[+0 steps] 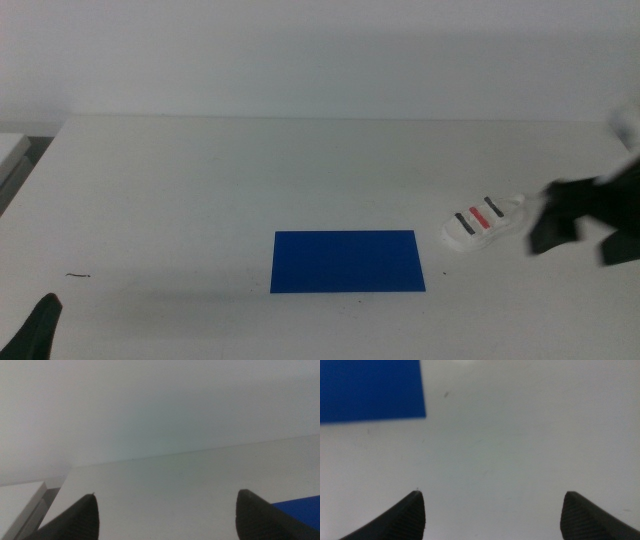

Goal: Use one arm to grab the shoe from the table and place it on the mat.

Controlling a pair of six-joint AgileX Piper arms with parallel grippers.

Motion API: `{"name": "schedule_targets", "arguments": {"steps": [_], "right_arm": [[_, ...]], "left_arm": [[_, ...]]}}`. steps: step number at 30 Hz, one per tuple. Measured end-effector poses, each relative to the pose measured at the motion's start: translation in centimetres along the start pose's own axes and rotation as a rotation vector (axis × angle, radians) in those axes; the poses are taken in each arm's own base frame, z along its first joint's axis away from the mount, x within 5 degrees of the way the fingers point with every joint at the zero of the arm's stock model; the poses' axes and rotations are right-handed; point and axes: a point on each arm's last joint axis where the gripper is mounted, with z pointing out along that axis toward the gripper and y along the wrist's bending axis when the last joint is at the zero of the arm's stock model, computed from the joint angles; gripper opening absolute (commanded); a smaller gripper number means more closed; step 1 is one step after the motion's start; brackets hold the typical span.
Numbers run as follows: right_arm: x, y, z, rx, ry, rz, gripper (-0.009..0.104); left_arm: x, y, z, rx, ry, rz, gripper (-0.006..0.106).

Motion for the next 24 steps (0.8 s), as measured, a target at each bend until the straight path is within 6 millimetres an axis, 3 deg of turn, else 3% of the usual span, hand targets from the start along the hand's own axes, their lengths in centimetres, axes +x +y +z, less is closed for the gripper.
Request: {"name": "schedule_targets", "arguments": {"steps": [4, 8, 14, 18, 24], "right_arm": [[-0.1, 2.8, 3.3, -0.023, 0.117, -0.017, 0.092], [-2.1, 4.1, 4.6, -0.027, 0.097, 0.155, 0.092], [-7.2, 3.9, 5.5, 0.116, 0.026, 0.548, 0.091], [-10.0, 3.9, 7.9, 0.154, -0.006, 0.680, 0.091], [-11.6, 3.0, 11.6, 0.253, -0.050, 0.896, 0.085]], "left_arm": [[0.0, 0.0, 0.0, 0.000, 0.000, 0.000, 0.094], [0.0, 0.0, 0.0, 0.000, 0.000, 0.000, 0.094], [0.0, 0.0, 0.0, 0.000, 0.000, 0.000, 0.094], [0.0, 0.0, 0.0, 0.000, 0.000, 0.000, 0.094], [0.0, 0.0, 0.0, 0.000, 0.000, 0.000, 0.094]]}}
